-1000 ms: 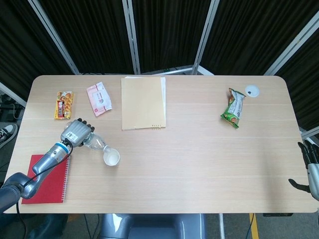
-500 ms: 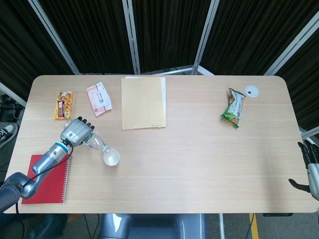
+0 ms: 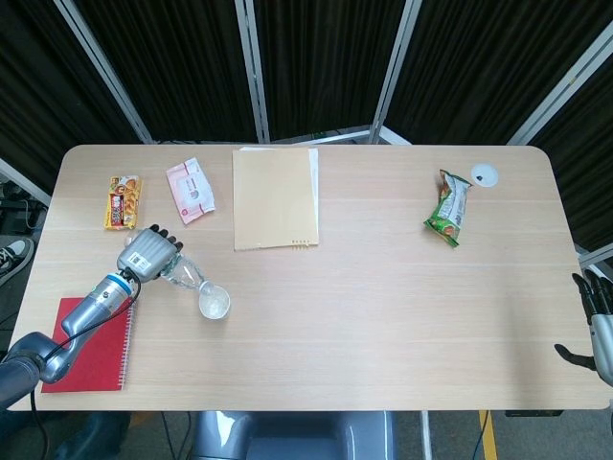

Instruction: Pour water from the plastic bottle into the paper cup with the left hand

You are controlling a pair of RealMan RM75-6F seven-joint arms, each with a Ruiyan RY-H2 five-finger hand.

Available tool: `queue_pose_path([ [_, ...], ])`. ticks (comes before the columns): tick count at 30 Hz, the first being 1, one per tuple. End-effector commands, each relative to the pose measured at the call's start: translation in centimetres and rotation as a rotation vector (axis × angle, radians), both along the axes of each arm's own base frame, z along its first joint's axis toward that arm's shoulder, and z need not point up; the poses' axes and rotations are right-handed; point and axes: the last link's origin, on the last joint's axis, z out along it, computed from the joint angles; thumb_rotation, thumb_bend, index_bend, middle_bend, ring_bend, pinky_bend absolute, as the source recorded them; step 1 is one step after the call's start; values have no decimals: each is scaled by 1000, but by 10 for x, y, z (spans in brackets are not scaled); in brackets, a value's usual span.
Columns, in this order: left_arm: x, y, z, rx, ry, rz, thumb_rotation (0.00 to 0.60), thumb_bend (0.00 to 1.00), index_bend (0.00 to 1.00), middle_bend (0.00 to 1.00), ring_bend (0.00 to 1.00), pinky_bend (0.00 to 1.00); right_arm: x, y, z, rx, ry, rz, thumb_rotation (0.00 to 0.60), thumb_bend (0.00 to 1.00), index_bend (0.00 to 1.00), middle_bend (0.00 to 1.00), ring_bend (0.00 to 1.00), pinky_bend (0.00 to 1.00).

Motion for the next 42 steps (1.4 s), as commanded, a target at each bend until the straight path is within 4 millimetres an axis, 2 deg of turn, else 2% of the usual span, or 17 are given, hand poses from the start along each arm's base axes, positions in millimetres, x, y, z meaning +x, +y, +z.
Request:
queue_pose_path([
  [1, -1, 0, 2, -2, -14, 1, 600, 656, 558, 481, 373, 356, 0, 0, 0, 1, 1, -1, 600, 0, 0, 0, 0, 0],
  [12, -1, 0, 11, -47, -285, 129, 600, 655, 569, 481, 373, 356, 0, 0, -1, 2, 1, -2, 600, 0, 0, 0, 0, 0],
  [17, 10, 2, 18, -90, -666, 331, 600, 641, 570, 480, 373, 356, 1, 0, -1, 5, 1, -2, 600, 0, 0, 0, 0, 0],
  [21, 23, 3, 16, -118, -898, 395, 600, 630, 570, 481, 373, 354, 1, -1, -2, 5, 2, -3, 600, 0, 0, 0, 0, 0],
  [26, 40, 8, 6, -113, -1159, 462, 600, 624, 573, 484, 373, 357, 1, -1, -3, 11, 3, -1, 600, 0, 0, 0, 0, 0],
  [31, 49, 10, -12, -99, -1318, 518, 600, 606, 578, 489, 375, 362, 3, -1, -5, 19, 4, 3, 600, 0, 0, 0, 0, 0],
  [36, 53, 6, -35, -81, -1485, 617, 600, 590, 583, 493, 380, 365, 1, 0, -4, 16, 4, -2, 600, 0, 0, 0, 0, 0],
  [42, 48, 3, -53, -46, -1643, 726, 600, 588, 593, 498, 386, 366, -1, 1, -4, 17, 5, -11, 600, 0, 0, 0, 0, 0],
])
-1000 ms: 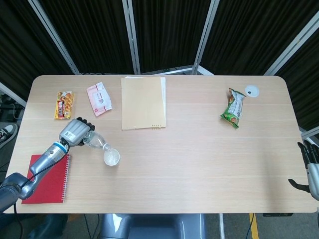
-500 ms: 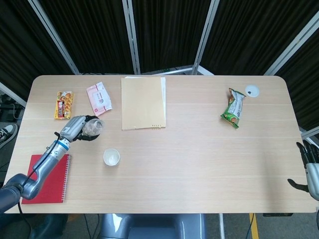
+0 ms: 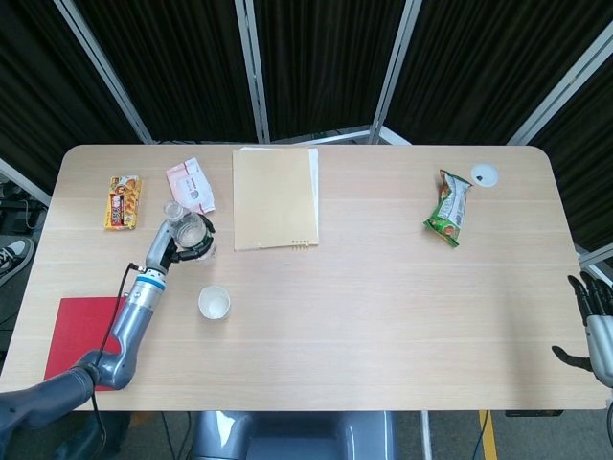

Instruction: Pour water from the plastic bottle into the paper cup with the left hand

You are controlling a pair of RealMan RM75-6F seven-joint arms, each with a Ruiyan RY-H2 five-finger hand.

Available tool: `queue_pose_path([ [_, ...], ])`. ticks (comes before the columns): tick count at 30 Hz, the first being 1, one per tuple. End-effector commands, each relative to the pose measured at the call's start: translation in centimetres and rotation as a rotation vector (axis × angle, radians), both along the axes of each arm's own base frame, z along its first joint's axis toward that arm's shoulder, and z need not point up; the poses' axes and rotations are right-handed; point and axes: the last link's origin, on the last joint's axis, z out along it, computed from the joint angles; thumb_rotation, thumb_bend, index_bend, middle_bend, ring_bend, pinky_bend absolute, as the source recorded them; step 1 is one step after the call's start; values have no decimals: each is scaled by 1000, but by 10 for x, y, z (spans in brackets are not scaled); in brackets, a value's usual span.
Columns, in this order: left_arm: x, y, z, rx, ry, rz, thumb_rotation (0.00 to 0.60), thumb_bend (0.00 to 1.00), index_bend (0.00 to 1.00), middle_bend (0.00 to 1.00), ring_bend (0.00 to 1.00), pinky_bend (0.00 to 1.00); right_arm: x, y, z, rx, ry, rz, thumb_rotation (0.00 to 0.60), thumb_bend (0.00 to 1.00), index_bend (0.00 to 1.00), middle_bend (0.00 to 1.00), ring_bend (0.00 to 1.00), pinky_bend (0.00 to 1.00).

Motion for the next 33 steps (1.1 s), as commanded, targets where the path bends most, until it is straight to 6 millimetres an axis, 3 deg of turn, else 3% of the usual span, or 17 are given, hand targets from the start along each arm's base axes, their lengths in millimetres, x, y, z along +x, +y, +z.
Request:
queue_pose_path([
  [1, -6, -1, -8, -3, -55, 59, 600, 588, 593, 498, 385, 366, 0, 0, 0, -2, -1, -1, 600, 0, 0, 0, 0, 0],
  [24, -39, -17, -36, -50, 17, 86, 600, 519, 571, 489, 381, 366, 0, -3, -5, 20, 9, -6, 600, 0, 0, 0, 0, 0],
  [30, -43, -19, -40, -66, 40, 77, 600, 450, 530, 443, 338, 357, -1, -2, -4, 15, 6, -10, 600, 0, 0, 0, 0, 0],
  [33, -45, -20, -41, -75, 59, 73, 600, 414, 477, 391, 298, 307, -1, -2, -3, 14, 5, -8, 600, 0, 0, 0, 0, 0],
])
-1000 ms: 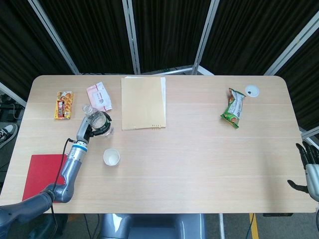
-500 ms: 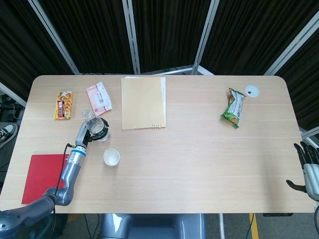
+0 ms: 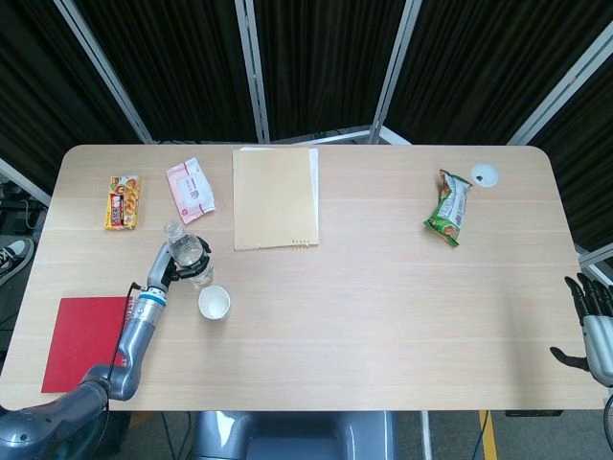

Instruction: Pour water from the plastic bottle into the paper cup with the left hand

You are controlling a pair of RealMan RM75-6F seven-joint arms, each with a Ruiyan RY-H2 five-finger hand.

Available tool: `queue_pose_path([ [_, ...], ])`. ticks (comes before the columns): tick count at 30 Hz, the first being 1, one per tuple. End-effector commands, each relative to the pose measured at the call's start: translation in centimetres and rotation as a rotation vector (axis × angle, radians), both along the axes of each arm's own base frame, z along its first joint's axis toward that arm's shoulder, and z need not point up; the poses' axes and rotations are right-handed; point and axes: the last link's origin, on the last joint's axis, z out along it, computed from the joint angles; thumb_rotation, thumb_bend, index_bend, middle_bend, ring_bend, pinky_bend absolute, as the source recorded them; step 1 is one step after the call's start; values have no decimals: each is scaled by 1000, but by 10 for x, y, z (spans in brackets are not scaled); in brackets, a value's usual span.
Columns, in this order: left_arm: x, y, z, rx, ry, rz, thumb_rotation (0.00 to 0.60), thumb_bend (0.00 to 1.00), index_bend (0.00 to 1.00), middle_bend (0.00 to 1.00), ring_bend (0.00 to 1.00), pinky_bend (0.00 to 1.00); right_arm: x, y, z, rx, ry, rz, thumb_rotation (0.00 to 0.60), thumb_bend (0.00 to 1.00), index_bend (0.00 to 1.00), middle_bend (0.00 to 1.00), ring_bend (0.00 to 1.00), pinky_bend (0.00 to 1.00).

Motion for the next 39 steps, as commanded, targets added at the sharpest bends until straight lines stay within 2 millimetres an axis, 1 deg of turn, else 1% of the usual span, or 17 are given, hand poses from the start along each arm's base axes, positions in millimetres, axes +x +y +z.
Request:
queue_pose_path([
  [1, -1, -1, -1, -6, 12, -4, 600, 385, 435, 357, 271, 271, 0, 0, 0, 0, -1, 0, 600, 0, 0, 0, 0, 0],
  [2, 0, -2, -2, -10, 14, -8, 600, 359, 403, 332, 250, 246, 0, 0, 0, 0, -1, 0, 600, 0, 0, 0, 0, 0],
  [4, 0, -3, -2, -15, 20, -20, 600, 254, 320, 262, 198, 191, 0, 0, 0, 0, -3, -3, 600, 0, 0, 0, 0, 0],
  [5, 0, -3, -2, -14, 24, -25, 600, 211, 300, 244, 186, 179, 0, 0, 0, 0, -3, -4, 600, 0, 0, 0, 0, 0],
  [7, 0, -4, -1, -11, 28, -34, 600, 95, 251, 203, 161, 154, -1, 0, 1, -1, -3, -5, 600, 0, 0, 0, 0, 0],
  [10, 1, -5, 0, -5, 28, -42, 592, 26, 200, 167, 143, 143, -1, -1, 1, -1, -3, -3, 600, 0, 0, 0, 0, 0],
  [12, 0, -6, 0, -1, 28, -46, 580, 16, 170, 150, 130, 135, -1, -1, 1, -1, -4, -3, 600, 0, 0, 0, 0, 0],
  [15, 0, -8, 3, 19, 22, -52, 567, 16, 132, 128, 83, 109, 0, -1, 1, -1, -6, -1, 600, 0, 0, 0, 0, 0],
  [19, -1, -9, 8, 31, 39, -70, 555, 18, 108, 100, 36, 66, 1, 0, 3, -4, -10, 4, 600, 0, 0, 0, 0, 0],
  [22, -4, -10, 15, 19, 67, -94, 551, 18, 59, 38, 2, 25, 1, 0, 3, -5, -14, 6, 600, 0, 0, 0, 0, 0],
  [25, -6, -11, 25, 11, 94, -118, 541, 15, 16, 2, 0, 1, 1, 1, 4, -5, -18, 7, 600, 0, 0, 0, 0, 0],
  [29, -8, -13, 36, -2, 121, -137, 515, 15, 0, 0, 0, 0, 2, 1, 5, -8, -23, 12, 600, 0, 0, 0, 0, 0],
  [31, -8, -13, 44, -16, 158, -156, 504, 15, 0, 0, 0, 0, 3, 1, 6, -11, -28, 17, 600, 0, 0, 0, 0, 0],
  [33, -8, -16, 54, -47, 227, -190, 504, 15, 0, 0, 0, 0, 5, 2, 7, -12, -34, 23, 600, 0, 0, 0, 0, 0],
  [34, -10, -18, 63, -40, 272, -212, 506, 15, 0, 0, 0, 0, 6, 3, 8, -13, -39, 27, 600, 0, 0, 0, 0, 0],
  [39, -10, -26, 93, 18, 363, -240, 503, 8, 0, 0, 0, 0, 8, 5, 11, -18, -54, 40, 600, 0, 0, 0, 0, 0],
])
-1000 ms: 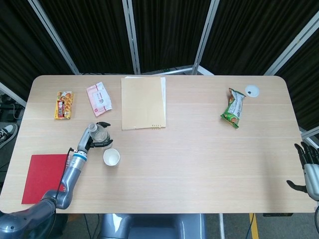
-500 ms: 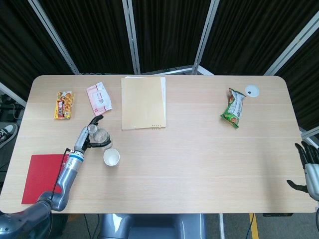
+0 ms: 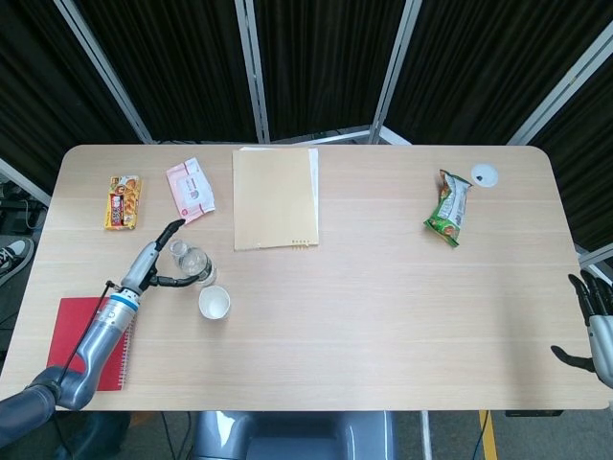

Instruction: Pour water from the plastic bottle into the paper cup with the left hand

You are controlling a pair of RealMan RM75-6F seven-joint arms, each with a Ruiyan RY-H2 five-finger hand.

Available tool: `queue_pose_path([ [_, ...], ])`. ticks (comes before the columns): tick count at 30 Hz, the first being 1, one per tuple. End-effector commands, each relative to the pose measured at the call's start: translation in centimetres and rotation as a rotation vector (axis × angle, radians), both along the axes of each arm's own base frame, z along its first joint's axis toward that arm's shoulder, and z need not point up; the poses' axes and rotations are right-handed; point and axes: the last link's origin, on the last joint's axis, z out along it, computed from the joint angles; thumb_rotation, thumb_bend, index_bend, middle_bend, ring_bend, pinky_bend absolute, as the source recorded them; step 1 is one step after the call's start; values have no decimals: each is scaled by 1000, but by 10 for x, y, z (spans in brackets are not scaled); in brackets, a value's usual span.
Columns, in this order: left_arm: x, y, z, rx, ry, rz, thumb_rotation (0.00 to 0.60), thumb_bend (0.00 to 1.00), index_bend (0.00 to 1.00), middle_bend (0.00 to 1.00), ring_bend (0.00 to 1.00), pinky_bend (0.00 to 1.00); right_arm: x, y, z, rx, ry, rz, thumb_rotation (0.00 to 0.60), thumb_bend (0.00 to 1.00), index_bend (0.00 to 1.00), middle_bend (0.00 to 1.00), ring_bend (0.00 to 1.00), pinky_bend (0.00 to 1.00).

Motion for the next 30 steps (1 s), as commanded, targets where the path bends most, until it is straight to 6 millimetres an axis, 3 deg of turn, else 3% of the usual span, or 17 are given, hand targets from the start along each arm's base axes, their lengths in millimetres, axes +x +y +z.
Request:
queue_pose_path([
  [1, -4, -10, 30, 58, 101, -42, 503, 3, 0, 0, 0, 0, 1, 2, 2, -3, -8, 6, 600, 0, 0, 0, 0, 0],
  [7, -19, -28, 65, 221, 296, -81, 506, 0, 0, 0, 0, 0, 5, 6, 7, -7, -34, 18, 600, 0, 0, 0, 0, 0],
  [11, -27, -46, 89, 335, 467, -118, 591, 0, 0, 0, 0, 0, 9, 8, 10, -6, -50, 35, 600, 0, 0, 0, 0, 0],
  [14, -28, -61, 104, 394, 584, -140, 600, 0, 0, 0, 0, 0, 11, 9, 12, -10, -63, 47, 600, 0, 0, 0, 0, 0],
  [18, -20, -101, 127, 468, 768, -114, 600, 0, 0, 0, 0, 0, 14, 10, 16, -16, -77, 67, 600, 0, 0, 0, 0, 0],
  [19, -12, -120, 136, 506, 825, -102, 600, 0, 0, 0, 0, 0, 16, 10, 18, -21, -82, 77, 600, 0, 0, 0, 0, 0],
  [25, 9, -162, 148, 501, 887, -43, 600, 0, 0, 0, 0, 0, 17, 11, 25, -33, -98, 96, 600, 0, 0, 0, 0, 0],
  [30, 11, -170, 143, 469, 906, -76, 600, 0, 0, 0, 0, 0, 14, 12, 26, -36, -94, 89, 600, 0, 0, 0, 0, 0],
])
